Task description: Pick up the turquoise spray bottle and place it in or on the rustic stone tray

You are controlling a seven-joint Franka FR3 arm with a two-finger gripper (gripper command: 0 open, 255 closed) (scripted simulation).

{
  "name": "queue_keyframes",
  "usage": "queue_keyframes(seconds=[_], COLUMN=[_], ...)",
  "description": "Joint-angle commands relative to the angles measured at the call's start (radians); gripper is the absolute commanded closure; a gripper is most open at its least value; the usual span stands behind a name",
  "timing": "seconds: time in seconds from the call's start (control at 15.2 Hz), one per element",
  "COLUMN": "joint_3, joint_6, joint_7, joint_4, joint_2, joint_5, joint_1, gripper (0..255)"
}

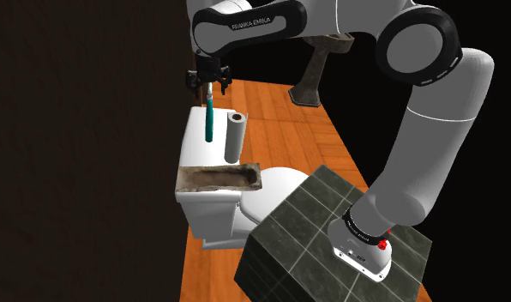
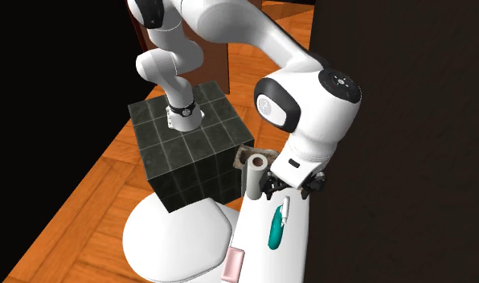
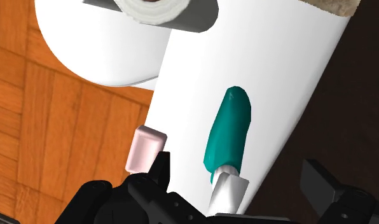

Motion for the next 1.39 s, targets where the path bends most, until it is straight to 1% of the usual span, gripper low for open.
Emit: queue_keyframes(seconds=[0.0,0.13,0.59,0.66,1.25,1.32], joint_3=[-0.002,-0.003,-0.003,-0.003,-0.003,-0.002], joint_6=[0.022,0.041,0.041,0.041,0.041,0.029], joint_7=[0.003,0.005,0.005,0.005,0.005,0.003], joint_4=[-0.016,-0.029,-0.028,-0.028,-0.028,-0.02], joint_2=[0.006,0.012,0.012,0.012,0.012,0.009], joint_5=[-0.003,-0.006,-0.006,-0.006,-0.006,-0.004], joint_1=[-0.001,-0.002,-0.002,-0.002,-0.002,-0.002], gripper=[0,0,0,255,255,255])
